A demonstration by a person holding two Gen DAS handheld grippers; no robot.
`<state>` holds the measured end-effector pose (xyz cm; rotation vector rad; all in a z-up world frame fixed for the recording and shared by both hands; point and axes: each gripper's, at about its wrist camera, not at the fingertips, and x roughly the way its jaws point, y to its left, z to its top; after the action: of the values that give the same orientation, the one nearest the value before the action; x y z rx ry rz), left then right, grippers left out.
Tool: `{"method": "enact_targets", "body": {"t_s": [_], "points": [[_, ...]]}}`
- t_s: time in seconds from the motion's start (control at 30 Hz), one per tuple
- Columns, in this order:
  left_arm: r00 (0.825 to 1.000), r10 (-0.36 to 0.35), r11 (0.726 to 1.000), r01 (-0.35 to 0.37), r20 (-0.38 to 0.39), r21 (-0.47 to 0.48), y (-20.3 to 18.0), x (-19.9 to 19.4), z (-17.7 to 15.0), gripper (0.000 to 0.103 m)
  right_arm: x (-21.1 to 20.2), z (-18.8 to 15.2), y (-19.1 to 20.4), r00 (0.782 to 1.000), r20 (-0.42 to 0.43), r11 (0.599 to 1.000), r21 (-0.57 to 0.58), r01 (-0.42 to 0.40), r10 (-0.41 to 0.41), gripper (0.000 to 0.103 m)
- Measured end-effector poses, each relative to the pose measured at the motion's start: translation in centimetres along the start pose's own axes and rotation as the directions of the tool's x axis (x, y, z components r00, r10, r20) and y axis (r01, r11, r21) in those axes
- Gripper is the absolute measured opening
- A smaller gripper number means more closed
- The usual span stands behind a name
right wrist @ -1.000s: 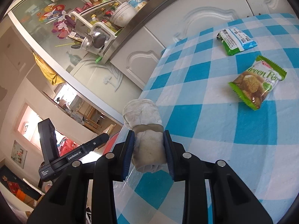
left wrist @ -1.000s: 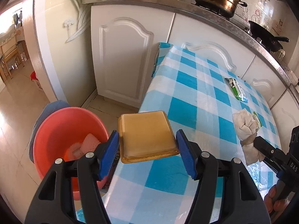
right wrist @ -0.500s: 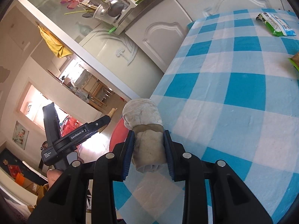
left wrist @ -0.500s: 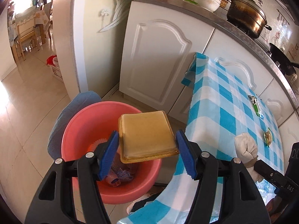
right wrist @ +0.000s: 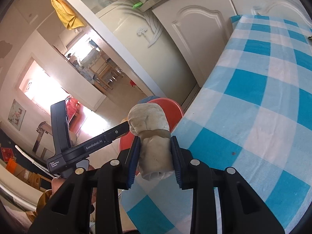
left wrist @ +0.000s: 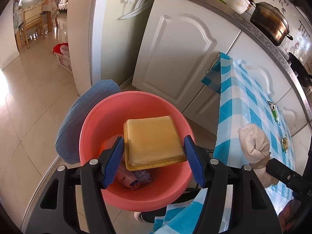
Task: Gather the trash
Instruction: 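Carry the tan box and cloth bundle over to the red bucket, then open the left tool over the bucket while the right tool releases the bundle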
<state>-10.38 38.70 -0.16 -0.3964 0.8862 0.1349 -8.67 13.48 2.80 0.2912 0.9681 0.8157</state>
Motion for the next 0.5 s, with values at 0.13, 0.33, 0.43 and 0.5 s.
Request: {"method": "enact_targets", "body": {"t_s": [0.13,0.33,0.43,0.5], "points": [[1.000,-0.001,1.000,0.001,-0.009,-0.010,0.9,0.3,-0.1,0.064,2.0,0.5,1.5,0.999,-0.034,0.999,-0.032,0.004,-0.005,0.033],[1.000,-0.007,1.000,0.006,-0.027,-0.031,2.4,0.9,-0.3,0.064,4.6,1.4,3.3,0.997,-0.075,0.995,-0.099,0.025,-0.033,0.033],[0.999,-0.012,0.999,0.011,-0.032,-0.042,3.0,1.1,-0.4,0.064,5.6,1.6,4.0,0.995,-0.089,0.991,-0.130,0.039,-0.051,0.034],[0.999,-0.011,0.999,0.009,-0.035,-0.043,3.1,1.3,-0.5,0.064,6.3,1.6,4.2,0.993,-0.100,0.989,-0.142,0.049,-0.063,0.034]]}}
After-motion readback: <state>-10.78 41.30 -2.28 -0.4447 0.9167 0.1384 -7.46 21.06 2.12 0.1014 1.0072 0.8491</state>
